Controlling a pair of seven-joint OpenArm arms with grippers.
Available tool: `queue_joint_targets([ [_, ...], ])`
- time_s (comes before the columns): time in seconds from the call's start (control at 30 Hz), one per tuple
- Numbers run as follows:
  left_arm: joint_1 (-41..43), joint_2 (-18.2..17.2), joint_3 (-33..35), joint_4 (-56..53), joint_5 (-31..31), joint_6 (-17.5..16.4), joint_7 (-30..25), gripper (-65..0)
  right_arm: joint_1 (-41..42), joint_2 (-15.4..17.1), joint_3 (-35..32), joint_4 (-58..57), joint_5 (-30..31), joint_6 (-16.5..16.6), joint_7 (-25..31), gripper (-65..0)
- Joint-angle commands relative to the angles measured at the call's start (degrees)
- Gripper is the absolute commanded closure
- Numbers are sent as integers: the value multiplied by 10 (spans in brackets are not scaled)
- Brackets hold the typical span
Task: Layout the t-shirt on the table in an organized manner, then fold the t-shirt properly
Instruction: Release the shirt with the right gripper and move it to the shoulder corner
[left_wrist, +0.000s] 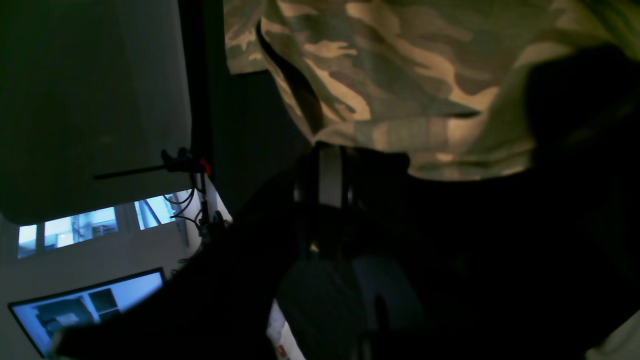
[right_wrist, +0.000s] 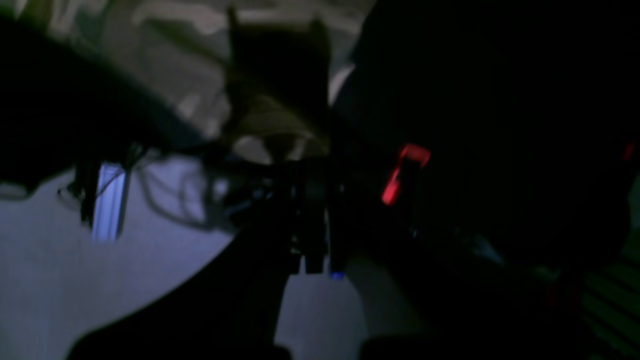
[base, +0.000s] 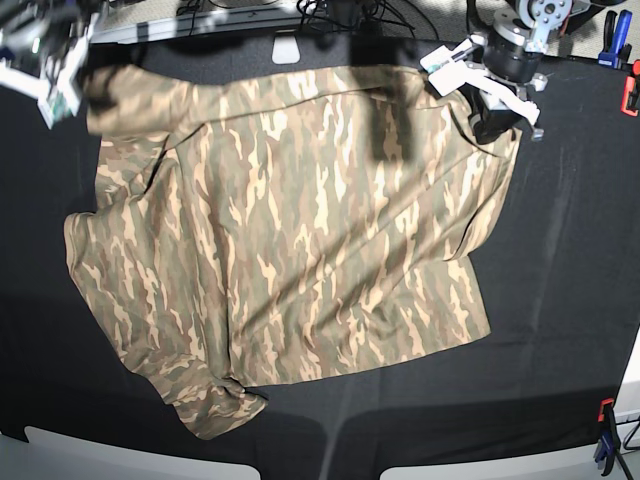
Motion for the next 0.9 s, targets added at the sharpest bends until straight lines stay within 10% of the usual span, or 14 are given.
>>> queue_joint_targets([
  [0.0, -1, -7, -2, 9, 10, 9, -3, 0, -19, 4, 4, 17, 3, 2, 8, 0],
  [0.3, -1, -7, -2, 9, 10, 9, -6, 0, -25, 5, -1, 22, 25, -43, 138, 0],
  [0.5, -1, -7, -2, 9, 10, 9, -9, 0, 40, 7, -82, 22, 123, -44, 136, 0],
  [0.73, -1, -7, -2, 9, 10, 9, -10, 0, 92, 7, -206, 22, 58, -44, 114, 0],
  [0.87, -1, -7, -2, 9, 10, 9, -10, 0, 94, 7, -229, 22, -10, -44, 113, -222],
])
